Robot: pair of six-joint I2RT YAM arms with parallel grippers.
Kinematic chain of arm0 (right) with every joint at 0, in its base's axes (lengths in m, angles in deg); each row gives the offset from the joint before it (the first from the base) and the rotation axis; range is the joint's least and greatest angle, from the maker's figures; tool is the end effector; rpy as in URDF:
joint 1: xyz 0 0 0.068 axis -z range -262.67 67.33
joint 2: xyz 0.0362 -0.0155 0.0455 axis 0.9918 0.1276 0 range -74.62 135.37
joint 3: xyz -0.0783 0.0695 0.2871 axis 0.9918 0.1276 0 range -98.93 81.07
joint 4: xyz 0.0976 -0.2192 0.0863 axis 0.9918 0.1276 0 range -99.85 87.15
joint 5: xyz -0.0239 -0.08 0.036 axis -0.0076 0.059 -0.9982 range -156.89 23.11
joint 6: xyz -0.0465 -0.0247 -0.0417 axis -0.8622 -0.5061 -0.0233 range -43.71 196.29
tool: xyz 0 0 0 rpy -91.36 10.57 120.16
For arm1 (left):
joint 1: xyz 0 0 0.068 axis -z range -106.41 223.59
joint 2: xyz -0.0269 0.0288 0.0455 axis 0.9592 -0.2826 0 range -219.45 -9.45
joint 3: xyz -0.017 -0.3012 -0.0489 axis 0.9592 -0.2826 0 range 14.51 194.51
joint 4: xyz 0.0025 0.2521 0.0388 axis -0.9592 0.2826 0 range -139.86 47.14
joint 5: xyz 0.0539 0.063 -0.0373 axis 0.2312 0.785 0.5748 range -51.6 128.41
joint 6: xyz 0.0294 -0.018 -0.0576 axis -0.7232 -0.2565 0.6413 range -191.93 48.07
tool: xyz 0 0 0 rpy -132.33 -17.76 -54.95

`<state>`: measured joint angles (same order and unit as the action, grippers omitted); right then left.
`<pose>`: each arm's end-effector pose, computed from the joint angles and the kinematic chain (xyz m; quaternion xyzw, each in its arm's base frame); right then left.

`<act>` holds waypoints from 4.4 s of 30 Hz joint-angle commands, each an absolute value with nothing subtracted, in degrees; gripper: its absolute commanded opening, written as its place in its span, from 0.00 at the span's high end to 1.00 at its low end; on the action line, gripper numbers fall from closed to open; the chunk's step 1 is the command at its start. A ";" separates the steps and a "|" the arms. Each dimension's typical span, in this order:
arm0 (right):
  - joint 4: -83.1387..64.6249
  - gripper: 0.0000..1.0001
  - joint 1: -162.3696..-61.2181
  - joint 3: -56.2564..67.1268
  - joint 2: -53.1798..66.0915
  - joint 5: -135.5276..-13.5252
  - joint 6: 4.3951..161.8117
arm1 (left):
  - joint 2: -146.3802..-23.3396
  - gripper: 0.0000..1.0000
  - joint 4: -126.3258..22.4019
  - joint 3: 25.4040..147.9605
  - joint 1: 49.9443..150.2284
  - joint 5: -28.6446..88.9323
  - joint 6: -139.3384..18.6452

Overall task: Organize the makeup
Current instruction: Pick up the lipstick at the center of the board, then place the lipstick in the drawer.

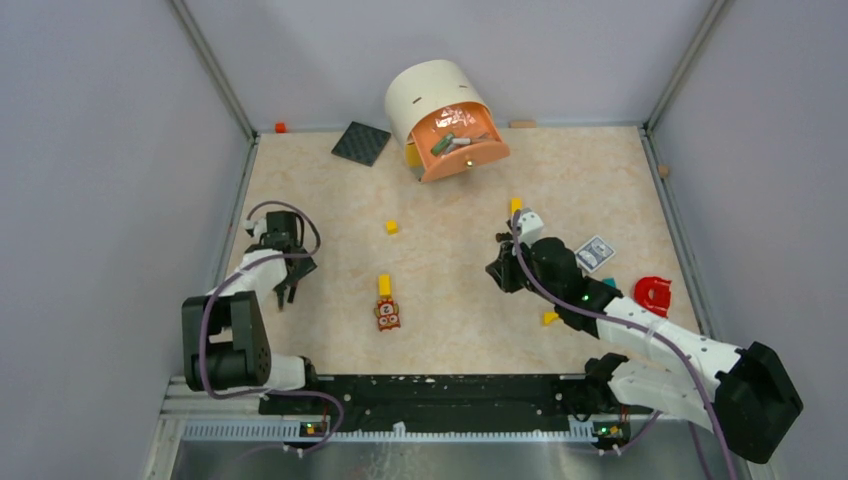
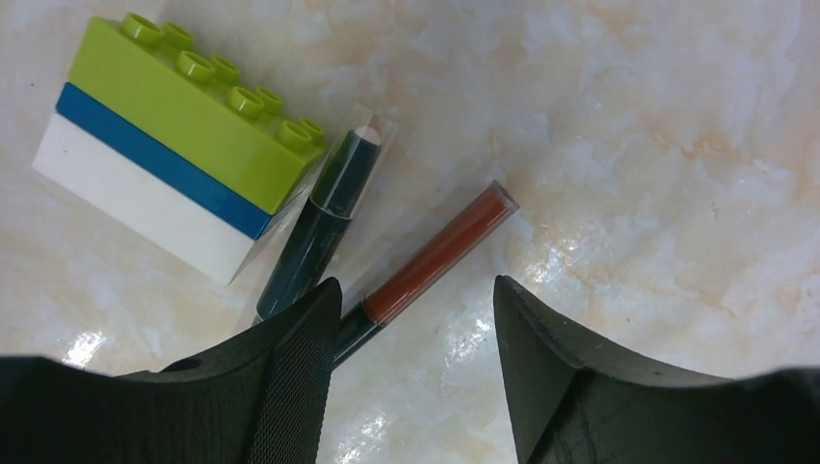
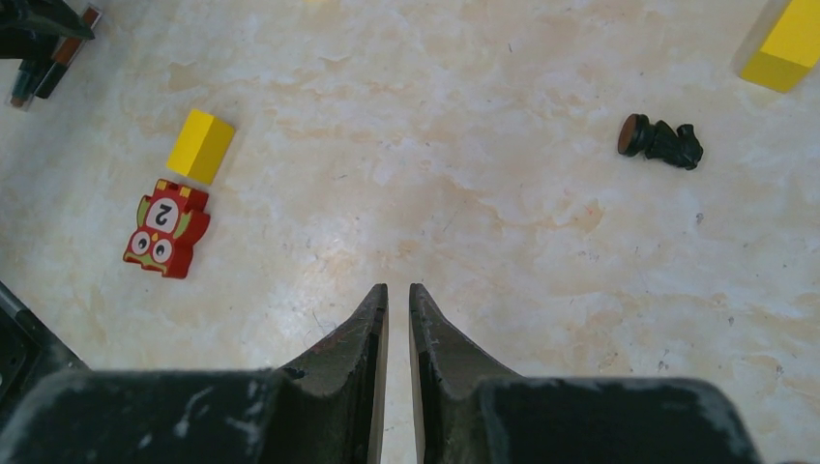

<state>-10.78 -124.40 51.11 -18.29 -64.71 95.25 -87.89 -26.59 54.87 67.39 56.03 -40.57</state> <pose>0.1581 0.1383 0.2544 -0.1570 0.8307 0.2559 0.4688 0.2417 0.0426 0.1959 -0.3441 0.8943 0.0916 0.2709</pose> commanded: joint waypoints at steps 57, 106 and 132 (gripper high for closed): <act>7.29 0.88 -124.33 45.13 -37.90 -48.69 94.34 | -103.29 1.00 -41.95 110.41 101.54 25.73 -88.80; -1.22 0.87 -124.33 44.02 -28.96 -51.57 86.65 | -121.89 0.53 -37.93 128.27 107.41 34.41 -111.56; -5.42 0.83 -124.15 42.48 -11.00 -62.13 99.41 | -76.51 0.02 -17.42 67.08 93.10 62.06 -36.24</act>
